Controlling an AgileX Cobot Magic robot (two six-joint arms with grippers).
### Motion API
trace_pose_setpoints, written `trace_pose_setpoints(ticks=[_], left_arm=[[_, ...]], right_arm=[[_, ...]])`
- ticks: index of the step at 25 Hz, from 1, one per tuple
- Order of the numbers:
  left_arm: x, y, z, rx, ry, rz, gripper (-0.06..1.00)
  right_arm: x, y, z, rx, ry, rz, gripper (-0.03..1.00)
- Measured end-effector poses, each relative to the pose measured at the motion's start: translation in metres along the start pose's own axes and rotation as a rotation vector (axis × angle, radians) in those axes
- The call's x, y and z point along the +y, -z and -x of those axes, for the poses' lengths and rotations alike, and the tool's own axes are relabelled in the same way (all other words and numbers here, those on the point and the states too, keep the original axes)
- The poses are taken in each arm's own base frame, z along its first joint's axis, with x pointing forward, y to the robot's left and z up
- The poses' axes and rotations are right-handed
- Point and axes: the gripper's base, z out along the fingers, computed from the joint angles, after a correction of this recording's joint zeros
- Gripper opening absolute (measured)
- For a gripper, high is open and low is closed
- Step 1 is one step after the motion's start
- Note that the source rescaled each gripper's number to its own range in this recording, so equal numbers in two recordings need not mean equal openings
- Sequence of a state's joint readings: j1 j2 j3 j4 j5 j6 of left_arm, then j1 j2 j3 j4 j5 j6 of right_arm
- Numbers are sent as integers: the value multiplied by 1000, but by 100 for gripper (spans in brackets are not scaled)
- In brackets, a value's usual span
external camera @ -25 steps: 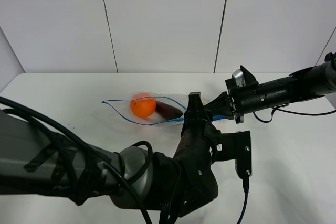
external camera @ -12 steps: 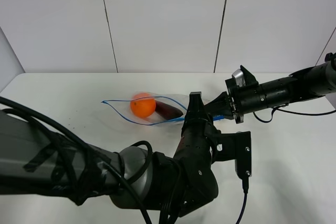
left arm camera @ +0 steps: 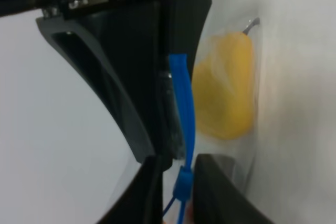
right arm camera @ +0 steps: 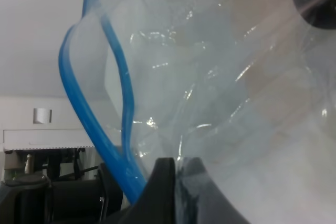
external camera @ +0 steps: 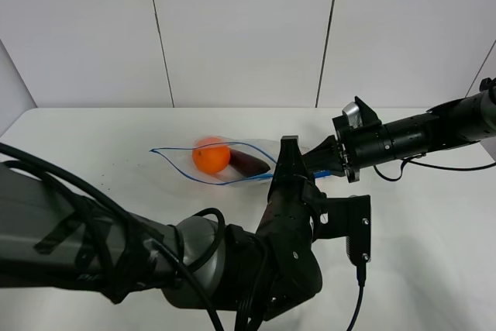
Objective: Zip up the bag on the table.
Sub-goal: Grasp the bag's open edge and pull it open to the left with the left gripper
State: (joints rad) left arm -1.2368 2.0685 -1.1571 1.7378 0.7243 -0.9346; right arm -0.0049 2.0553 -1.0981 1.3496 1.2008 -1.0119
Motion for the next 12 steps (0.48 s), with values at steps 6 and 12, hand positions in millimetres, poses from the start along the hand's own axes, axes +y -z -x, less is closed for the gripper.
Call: trace_pose_setpoints(ticks=[6, 12], left_arm=[[0, 0, 0, -2, -42, -4, 0], [0, 0, 0, 5, -54, 0, 0]], right_arm=[[0, 0, 0, 0, 0, 0, 0], [0, 0, 0, 0, 0, 0, 0]])
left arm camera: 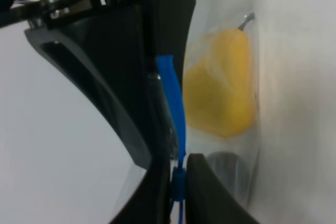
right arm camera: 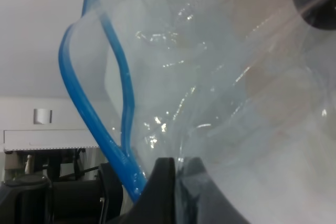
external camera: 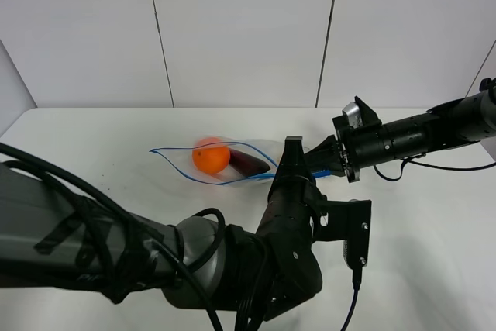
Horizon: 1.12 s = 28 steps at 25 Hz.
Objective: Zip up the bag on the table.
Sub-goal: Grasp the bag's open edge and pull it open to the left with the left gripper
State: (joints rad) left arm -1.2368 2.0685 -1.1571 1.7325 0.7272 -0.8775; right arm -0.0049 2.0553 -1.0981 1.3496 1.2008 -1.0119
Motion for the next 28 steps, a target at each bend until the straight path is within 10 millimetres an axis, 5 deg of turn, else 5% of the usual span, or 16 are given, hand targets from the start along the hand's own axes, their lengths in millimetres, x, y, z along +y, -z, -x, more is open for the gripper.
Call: trace_pose_setpoints(ticks=[14, 28], left_arm=[[-2, 1, -9, 66, -92, -28, 0], [9, 4, -79, 223, -90, -69, 0]], right_arm=[[0, 0, 0, 5, 2, -5, 0], [-1, 0, -2, 24, 10, -14, 0]])
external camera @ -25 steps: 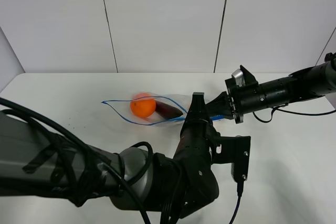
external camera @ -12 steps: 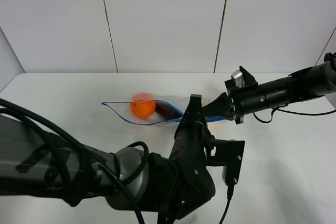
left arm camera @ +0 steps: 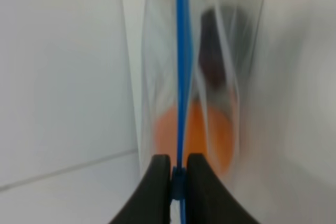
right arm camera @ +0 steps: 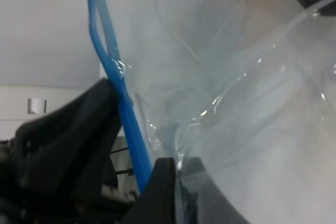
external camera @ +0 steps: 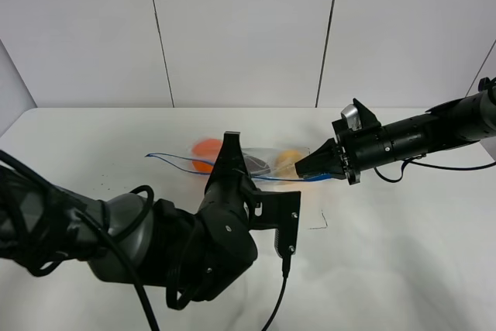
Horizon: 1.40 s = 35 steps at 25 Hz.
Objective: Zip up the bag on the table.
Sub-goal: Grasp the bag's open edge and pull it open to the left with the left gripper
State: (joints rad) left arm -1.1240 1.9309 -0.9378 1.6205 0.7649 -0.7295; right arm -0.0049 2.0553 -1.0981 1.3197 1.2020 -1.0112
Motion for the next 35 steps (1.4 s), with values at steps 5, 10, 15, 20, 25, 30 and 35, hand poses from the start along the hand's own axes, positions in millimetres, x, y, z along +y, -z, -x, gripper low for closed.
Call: trace_pose_setpoints(ticks=[5, 10, 15, 20, 25, 30, 35], left_arm=[[-5, -5, -27, 60, -17, -27, 0], [-11, -9, -51, 117, -28, -50, 0], [-8, -17, -67, 170, 1, -58, 0], [-3, -24, -77, 205, 27, -59, 0], [2, -31, -89, 243, 57, -60, 0], [4, -37, -99, 277, 75, -64, 0], [6, -40, -104, 292, 85, -66, 0]], right_arm=[[0, 0, 0, 1, 0, 1, 0], [0, 0, 0, 1, 0, 1, 0], [0, 0, 0, 1, 0, 1, 0], [0, 0, 0, 1, 0, 1, 0], [0, 0, 0, 0, 0, 1, 0], [0, 0, 0, 0, 0, 1, 0], [0, 0, 0, -2, -1, 3, 0]])
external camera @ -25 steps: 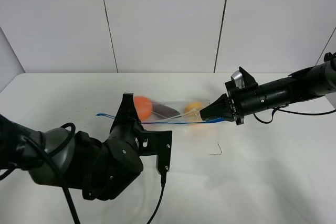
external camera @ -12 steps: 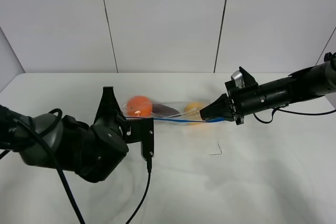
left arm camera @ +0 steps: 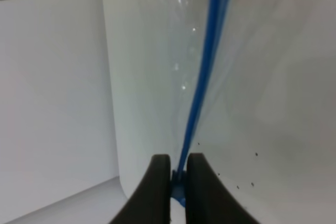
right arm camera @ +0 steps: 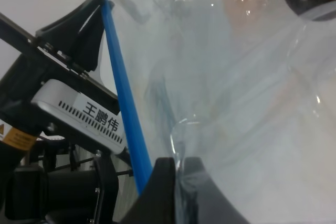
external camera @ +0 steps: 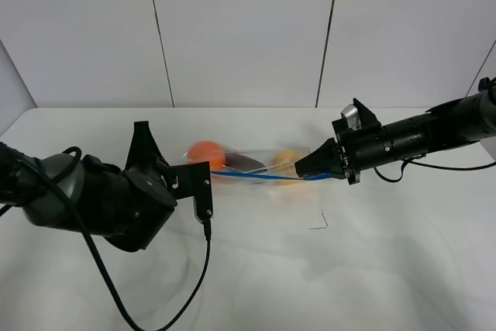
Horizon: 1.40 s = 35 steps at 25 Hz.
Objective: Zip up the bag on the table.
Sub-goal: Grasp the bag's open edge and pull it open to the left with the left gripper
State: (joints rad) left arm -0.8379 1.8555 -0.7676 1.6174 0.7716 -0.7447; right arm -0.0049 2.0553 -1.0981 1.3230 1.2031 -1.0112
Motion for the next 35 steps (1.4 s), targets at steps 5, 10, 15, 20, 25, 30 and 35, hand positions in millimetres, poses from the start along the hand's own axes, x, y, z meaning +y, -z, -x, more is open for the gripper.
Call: trace_pose_setpoints(ticks=[5, 10, 15, 20, 25, 30, 35], left_arm=[[0, 0, 0, 0, 0, 0, 0], [0, 0, 0, 1, 2, 0, 0], [2, -5, -4, 14, 13, -6, 0], [2, -5, -4, 13, 13, -6, 0], [2, -5, -4, 12, 16, -7, 0], [2, -6, -6, 22, 22, -9, 20], [3, -7, -7, 29, 28, -7, 60]], right_arm=[[0, 0, 0, 0, 0, 0, 0], [0, 0, 0, 1, 0, -1, 0], [0, 0, 0, 0, 0, 0, 0], [0, 0, 0, -1, 0, 1, 0], [0, 0, 0, -1, 0, 1, 0], [0, 0, 0, 1, 0, -1, 0], [0, 0, 0, 3, 1, -2, 0]])
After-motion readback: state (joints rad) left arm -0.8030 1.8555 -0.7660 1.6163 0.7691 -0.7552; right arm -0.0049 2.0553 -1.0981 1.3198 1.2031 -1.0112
